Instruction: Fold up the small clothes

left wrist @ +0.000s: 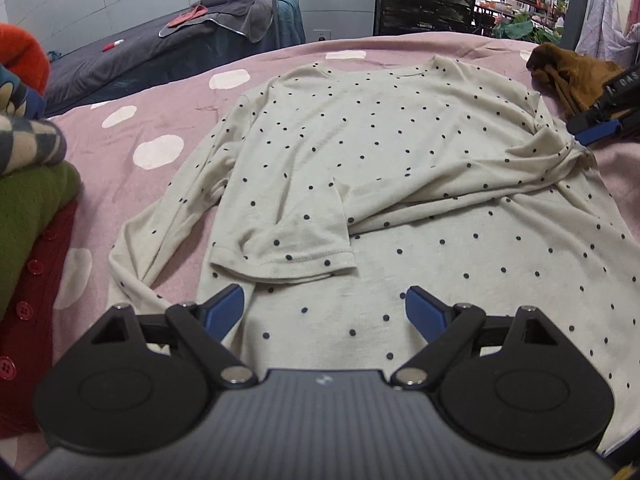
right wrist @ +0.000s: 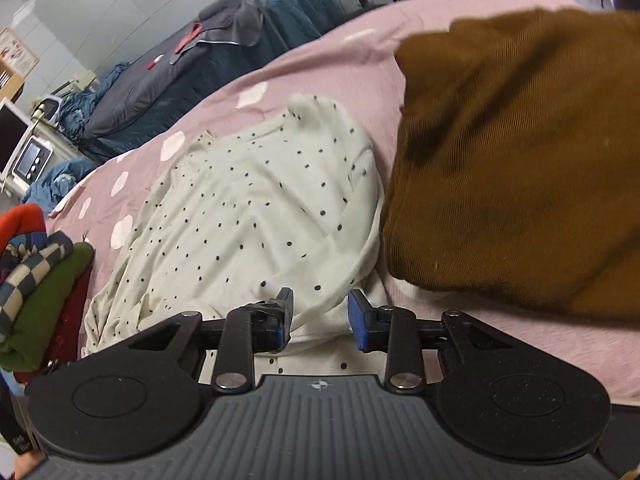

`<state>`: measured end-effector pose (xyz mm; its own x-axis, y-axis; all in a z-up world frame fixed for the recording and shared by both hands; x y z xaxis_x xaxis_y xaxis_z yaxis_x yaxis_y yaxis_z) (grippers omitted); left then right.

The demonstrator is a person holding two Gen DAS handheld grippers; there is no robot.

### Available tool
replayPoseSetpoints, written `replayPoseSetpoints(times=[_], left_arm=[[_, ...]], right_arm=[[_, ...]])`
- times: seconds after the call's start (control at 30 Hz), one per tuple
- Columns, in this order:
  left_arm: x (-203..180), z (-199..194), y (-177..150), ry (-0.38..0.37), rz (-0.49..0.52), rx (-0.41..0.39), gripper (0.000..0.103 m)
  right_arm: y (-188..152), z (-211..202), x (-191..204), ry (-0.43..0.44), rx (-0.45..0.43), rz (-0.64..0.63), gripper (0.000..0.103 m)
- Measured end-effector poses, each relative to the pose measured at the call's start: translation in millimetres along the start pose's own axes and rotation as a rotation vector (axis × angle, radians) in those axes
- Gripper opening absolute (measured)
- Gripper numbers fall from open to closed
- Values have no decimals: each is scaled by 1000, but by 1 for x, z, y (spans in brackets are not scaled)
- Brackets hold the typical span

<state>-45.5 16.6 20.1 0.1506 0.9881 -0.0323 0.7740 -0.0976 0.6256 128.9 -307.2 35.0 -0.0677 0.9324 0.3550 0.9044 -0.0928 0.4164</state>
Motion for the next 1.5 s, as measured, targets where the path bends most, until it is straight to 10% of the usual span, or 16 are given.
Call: replayPoseSetpoints(times=[0.17,0.23,0.53,0.77,1.03,1.27,1.3,1.37,1.5], left_arm=[[1,0,-5,-18,-10,20,90],[2,2,-6,-19,-12,27,90],[8,2,-1,-27,-34,11,90],[22,-8,1,12,-53,-47,90],[-28,-2,18,19,225,-151,90],[-67,52,21,138,372,-44,58],[-63,55,22,136,346,-68,55],[-53,58,28,147,274,-72,12],[-3,40,47,42,4,-101,6]], right_arm=[[10,19,0,-5,12,56,35],[11,18,2,-10,4,54,4],[61,-2,14,94,-182,154,3],[97,48,12,-64,-193,177,8],[83,42,9,-88,-222,117,27],[69,27,18,-78,-239,11,33],[67,26,18,-71,-242,15,34],[67,24,16,-59,-245,26,35],[67,19,13,-59,-264,32,40]])
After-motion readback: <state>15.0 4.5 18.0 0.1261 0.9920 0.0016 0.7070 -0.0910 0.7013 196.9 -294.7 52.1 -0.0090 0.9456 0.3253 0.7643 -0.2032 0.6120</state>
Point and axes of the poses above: each gripper's, at about its wrist camera, not at the fingertips, and z roughly the way its jaws point, x to its left, y to its top, the point moved 3 cm from there along z, roughly the way its jaws point, and after that the axes turned 5 degrees about -y, right-handed, at the moved point
